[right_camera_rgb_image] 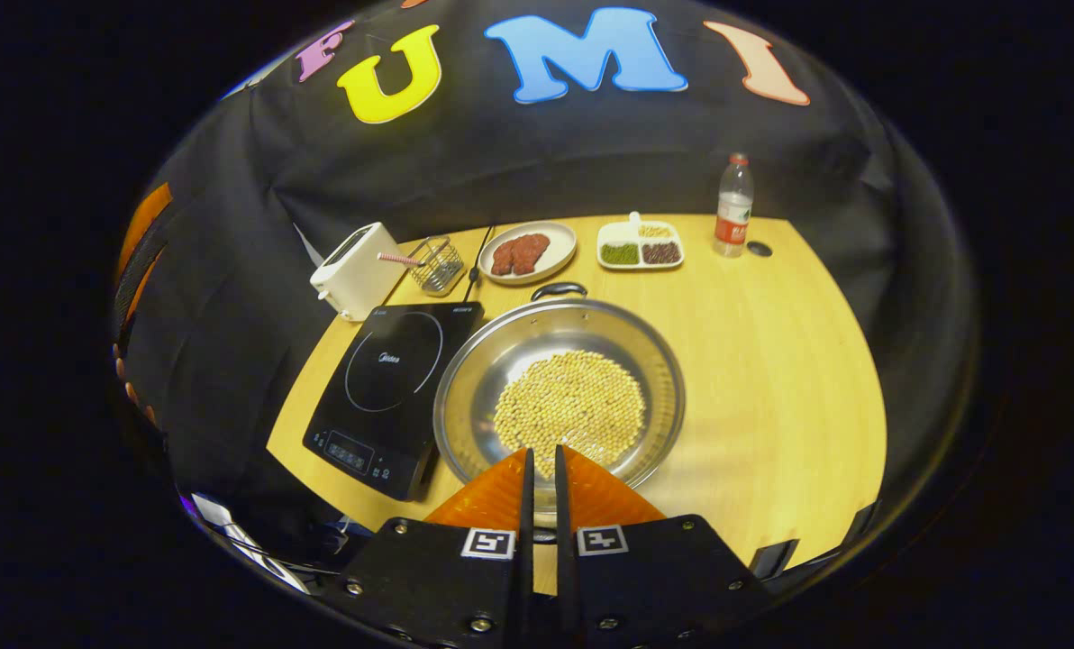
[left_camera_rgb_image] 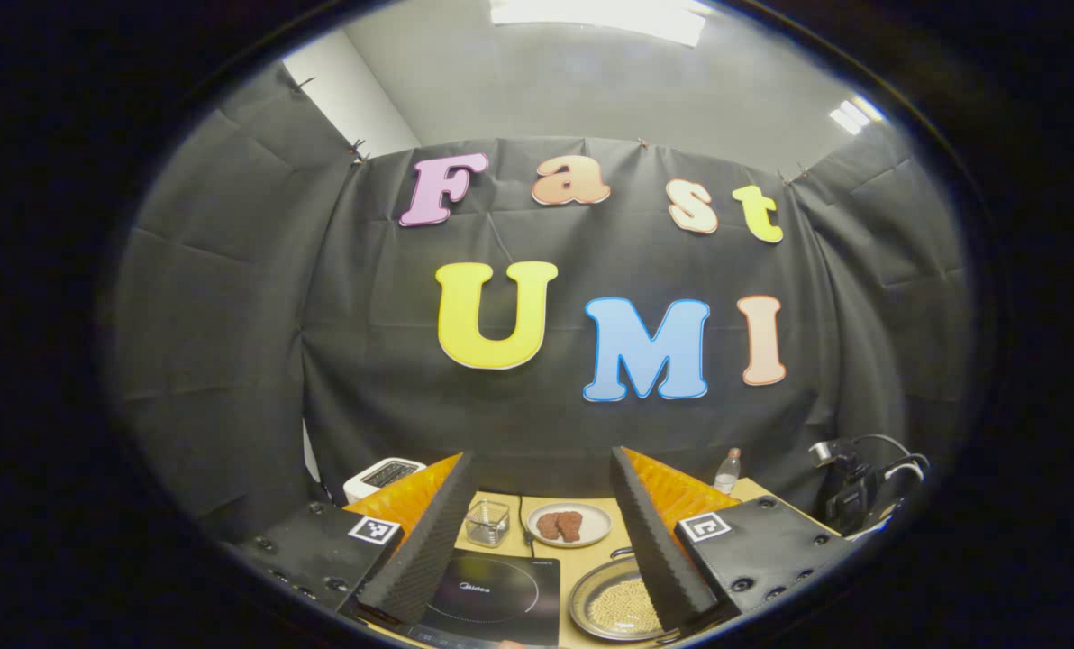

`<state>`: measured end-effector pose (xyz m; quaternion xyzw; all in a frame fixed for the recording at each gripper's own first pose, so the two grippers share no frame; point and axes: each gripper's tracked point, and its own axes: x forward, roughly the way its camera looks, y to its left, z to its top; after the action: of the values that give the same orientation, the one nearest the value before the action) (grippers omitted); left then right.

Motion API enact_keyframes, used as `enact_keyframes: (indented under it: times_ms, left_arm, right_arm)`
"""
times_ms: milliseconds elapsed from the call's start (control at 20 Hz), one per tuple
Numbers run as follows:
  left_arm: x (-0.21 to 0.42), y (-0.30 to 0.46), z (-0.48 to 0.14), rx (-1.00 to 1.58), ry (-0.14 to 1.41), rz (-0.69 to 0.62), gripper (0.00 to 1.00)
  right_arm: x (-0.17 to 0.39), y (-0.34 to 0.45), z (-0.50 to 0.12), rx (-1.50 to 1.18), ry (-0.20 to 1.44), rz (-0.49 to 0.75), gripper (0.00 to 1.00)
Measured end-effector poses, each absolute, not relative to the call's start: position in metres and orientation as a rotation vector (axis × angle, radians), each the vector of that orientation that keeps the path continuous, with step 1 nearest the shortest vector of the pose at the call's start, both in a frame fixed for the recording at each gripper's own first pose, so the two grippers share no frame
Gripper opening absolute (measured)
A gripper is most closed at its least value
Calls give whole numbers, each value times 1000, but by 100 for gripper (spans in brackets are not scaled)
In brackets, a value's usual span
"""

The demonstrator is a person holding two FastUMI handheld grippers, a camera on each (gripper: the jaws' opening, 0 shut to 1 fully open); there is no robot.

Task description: First push the handle of the pot to place it horizontally, then grasp the pot with both hands and set it on the induction cooktop.

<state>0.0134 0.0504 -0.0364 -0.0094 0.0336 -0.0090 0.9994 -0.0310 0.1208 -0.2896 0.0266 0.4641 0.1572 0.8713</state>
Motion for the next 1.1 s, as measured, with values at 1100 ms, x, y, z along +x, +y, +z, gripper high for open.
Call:
enact_keyframes:
  times_ms: [1100]
  left_arm:
    - [-21, 108, -34, -45, 63, 127, 99]
  right_arm:
    - [-78, 181, -396, -17, 1307, 475, 11]
